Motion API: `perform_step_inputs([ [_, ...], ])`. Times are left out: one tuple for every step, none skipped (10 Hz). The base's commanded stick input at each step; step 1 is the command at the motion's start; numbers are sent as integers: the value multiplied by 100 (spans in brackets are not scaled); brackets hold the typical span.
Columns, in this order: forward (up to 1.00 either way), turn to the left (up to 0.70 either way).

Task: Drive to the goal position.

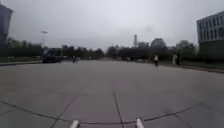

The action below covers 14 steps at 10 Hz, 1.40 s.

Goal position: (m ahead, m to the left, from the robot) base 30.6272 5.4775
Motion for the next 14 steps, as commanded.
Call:
perform_step_inputs([
  [100, 0],
  [100, -1],
  [100, -9],
  [100, -40],
  [100, -40],
  [100, -40],
  [100, -40],
  [100, -34],
  [100, 0],
  [100, 0],
  [100, 0],
  [100, 0],
  [100, 0],
  [100, 0],
])
